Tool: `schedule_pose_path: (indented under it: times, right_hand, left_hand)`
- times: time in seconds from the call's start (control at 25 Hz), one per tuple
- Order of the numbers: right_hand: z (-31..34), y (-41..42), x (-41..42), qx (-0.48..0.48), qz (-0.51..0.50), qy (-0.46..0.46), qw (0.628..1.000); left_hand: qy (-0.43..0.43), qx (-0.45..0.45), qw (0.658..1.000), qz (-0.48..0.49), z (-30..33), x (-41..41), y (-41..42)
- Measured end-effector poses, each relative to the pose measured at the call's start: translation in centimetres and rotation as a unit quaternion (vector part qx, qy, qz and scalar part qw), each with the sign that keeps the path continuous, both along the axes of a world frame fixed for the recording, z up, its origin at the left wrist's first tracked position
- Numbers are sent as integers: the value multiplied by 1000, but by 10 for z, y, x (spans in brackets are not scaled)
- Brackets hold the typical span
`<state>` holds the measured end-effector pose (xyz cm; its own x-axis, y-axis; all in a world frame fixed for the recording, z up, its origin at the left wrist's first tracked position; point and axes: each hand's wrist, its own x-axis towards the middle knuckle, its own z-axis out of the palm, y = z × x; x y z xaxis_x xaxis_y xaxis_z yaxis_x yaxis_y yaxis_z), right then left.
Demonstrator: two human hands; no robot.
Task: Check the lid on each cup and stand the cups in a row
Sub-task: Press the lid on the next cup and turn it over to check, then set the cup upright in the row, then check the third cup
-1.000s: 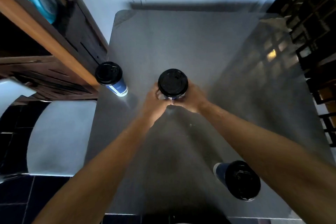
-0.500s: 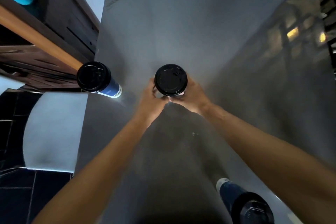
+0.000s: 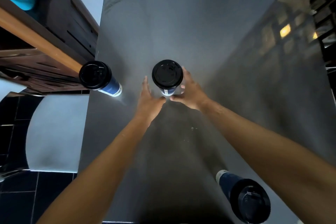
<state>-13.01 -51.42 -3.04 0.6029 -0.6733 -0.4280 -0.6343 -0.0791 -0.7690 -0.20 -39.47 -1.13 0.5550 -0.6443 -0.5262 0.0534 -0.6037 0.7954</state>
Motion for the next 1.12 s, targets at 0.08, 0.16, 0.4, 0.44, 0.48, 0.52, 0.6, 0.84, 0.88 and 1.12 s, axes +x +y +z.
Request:
schedule_pose_path:
  times: [0.08,0.16,0.4,0.44,0.48,0.52,0.6,0.84,0.88,1.12]
  right_hand:
    - [7,0,-14,-1,-20,25,999]
    - [18,5,-32,-17,-39,40,998]
    - [68,47,-89,-123,-77,50,988]
    - [77,57,-100,-136,-81,49,986]
    - [86,70,-113,-149,-86,50,984]
    - [93,85,-129,-158,-97,51,981]
    - [103,113,-163,-178,-126,53,974]
    - [117,177,-233,-163,-198,6,967]
    - [116,182,-241,-149,-207,-5,967]
    - [89,202,-280,-50,-209,-119,969]
  left_hand:
    - [16,36,999,32,2,-4,14]
    - [35,30,998,49,4,-14,35]
    - [12,22,1000,14,28,-49,96]
    - [14,22,1000,6,30,-56,105]
    - [20,18,1000,-6,32,-65,115]
    - [25,14,999,-23,33,-76,125]
    - [28,-2,998,-63,33,-101,142]
    - [11,-76,968,-240,39,-165,178]
    - [0,-90,961,-262,40,-175,182]
    - [-115,-135,916,-361,48,-224,189]
